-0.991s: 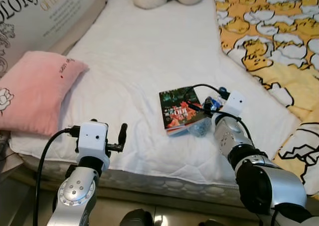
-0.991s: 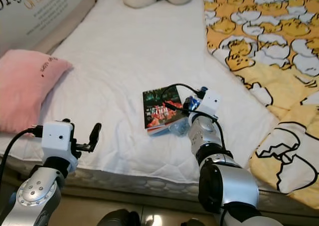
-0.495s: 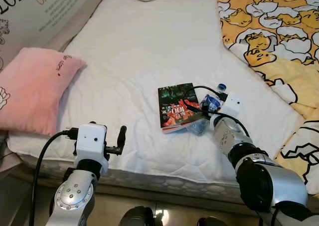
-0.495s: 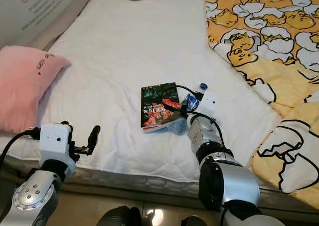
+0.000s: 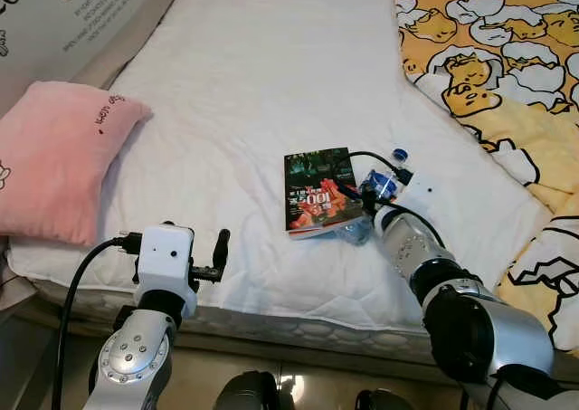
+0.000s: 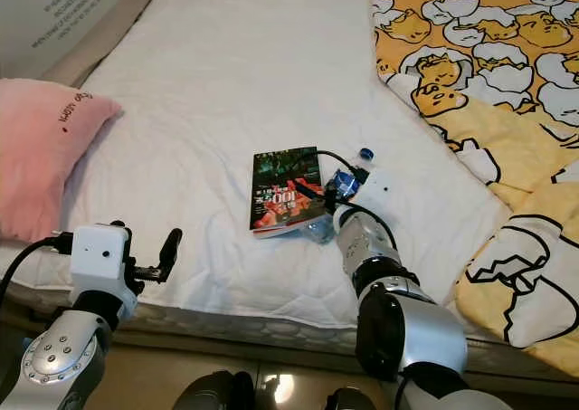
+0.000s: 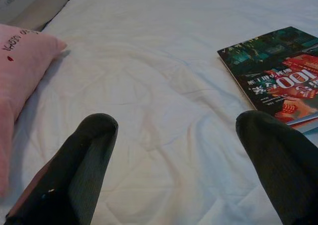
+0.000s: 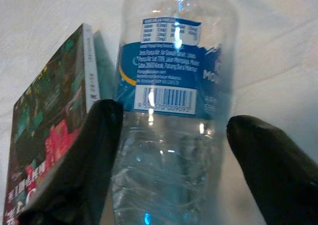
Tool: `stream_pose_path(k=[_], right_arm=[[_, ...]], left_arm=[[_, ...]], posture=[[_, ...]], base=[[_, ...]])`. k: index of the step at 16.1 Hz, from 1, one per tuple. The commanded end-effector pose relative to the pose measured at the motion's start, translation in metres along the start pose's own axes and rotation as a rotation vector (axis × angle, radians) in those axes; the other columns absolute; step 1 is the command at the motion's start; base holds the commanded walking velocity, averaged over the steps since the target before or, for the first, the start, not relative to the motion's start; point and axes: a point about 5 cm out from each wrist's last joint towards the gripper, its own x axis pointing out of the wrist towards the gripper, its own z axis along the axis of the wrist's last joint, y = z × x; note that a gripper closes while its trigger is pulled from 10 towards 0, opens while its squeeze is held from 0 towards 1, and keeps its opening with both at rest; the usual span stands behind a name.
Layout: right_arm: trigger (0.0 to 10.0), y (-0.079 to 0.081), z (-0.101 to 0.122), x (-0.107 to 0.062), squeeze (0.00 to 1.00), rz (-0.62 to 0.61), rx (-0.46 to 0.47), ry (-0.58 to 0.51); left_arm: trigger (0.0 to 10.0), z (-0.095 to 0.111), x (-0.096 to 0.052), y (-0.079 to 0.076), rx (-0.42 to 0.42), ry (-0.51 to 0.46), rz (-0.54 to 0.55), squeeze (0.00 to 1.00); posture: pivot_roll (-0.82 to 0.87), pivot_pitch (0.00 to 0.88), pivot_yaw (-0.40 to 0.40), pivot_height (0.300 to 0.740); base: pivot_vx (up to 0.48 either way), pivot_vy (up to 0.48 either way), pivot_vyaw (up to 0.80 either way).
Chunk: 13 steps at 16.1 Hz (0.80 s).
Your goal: Clean up the room
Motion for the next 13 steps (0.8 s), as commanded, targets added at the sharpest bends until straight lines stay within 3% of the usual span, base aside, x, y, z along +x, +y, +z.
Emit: stream_pose_path(k=[1, 8, 12, 13], right_arm=[[0.0, 0.003, -0.019, -0.002, 0.0, 0.001, 0.021, 0.087], [0.0, 0.005, -0.018, -0.001, 0.0, 0.022, 0.05, 0.083], [0.0, 0.005, -0.011, -0.001, 0.0, 0.024, 0.001, 0.056], [0.0, 0.008, -0.003, 0.0, 0.0, 0.041, -0.058, 0.015]], left_arm=[[10.0, 0.0, -0.003, 0.002, 0.007, 0.008, 0.012, 0.0], [10.0, 0.0, -0.002, 0.002, 0.006, 0.011, 0.005, 0.0], [10.0, 0.001, 0.003, 0.0, 0.005, 0.003, -0.006, 0.0], [10.0, 0.001, 0.004, 0.0, 0.004, 0.0, -0.008, 0.0]], posture=[[0.2, 0.175, 0.114, 0.74], [0.2, 0.165, 0.122, 0.74], [0.18, 0.147, 0.121, 0.74], [0.18, 0.143, 0.119, 0.74]], base=[[0.0, 0.0, 0.0], [0.0, 0.0, 0.0], [0.0, 0.0, 0.0], [0.0, 0.0, 0.0]])
